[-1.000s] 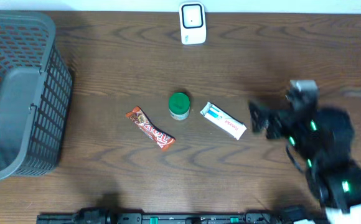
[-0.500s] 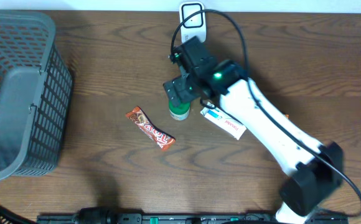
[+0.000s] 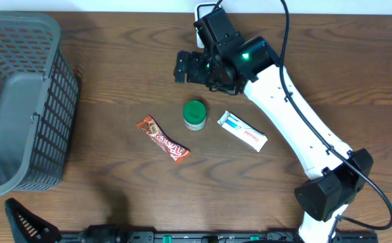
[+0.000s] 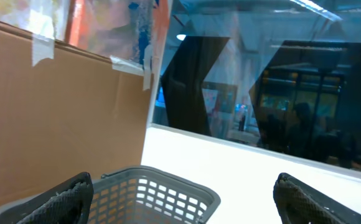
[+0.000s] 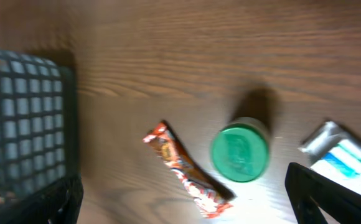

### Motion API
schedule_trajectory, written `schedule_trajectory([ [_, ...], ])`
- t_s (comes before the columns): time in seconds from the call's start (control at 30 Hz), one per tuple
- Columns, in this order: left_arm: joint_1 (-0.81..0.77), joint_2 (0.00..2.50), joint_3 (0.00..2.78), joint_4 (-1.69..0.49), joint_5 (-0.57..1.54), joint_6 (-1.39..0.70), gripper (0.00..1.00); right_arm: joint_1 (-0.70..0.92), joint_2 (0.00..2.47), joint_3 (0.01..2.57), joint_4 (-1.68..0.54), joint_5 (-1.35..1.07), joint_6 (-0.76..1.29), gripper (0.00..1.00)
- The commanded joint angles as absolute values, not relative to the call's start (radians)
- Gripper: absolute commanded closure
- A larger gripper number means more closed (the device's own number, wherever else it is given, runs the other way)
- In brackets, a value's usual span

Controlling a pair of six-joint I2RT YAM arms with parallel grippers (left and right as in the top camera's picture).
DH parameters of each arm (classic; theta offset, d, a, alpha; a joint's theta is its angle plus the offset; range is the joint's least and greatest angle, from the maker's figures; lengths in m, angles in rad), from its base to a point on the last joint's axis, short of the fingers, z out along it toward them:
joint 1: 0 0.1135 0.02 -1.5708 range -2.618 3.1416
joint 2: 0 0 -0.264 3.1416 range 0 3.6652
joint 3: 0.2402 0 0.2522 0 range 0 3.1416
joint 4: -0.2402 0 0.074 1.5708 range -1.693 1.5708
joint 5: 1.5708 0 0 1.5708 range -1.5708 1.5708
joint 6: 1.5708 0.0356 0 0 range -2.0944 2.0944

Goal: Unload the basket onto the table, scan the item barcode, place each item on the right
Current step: 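Retract the left arm and swing the right arm toward the green-lidded jar, then lower the right gripper over the green-lidded jar and grasp it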

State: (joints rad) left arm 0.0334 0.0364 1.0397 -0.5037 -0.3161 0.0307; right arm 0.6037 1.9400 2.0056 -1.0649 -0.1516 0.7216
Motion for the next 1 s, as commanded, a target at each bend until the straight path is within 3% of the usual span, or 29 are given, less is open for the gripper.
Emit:
schedule_trajectory([
  [0.0, -0.003, 0.020, 1.038, -0.501, -0.351, 0.052, 0.07, 0.618, 1.933, 2.018, -1.079, -0.179, 0.746, 0.01],
  [0.17, -0.026, 0.020, 1.038, -0.501, -0.413, 0.052, 0.07, 0.649, 1.943, 2.018, -1.116, -0.050, 0.552, 0.01],
  [0.5, -0.026, 0.021, 1.038, -0.603, -0.413, 0.052, 0.07, 0.655, 2.074, 2.016, -1.124, -0.027, 0.403, 0.01],
  [0.97, -0.026, 0.021, 1.038, -0.748, -0.413, 0.052, 0.07, 0.643, 2.252, 2.016, -1.116, -0.021, 0.426, 0.01],
])
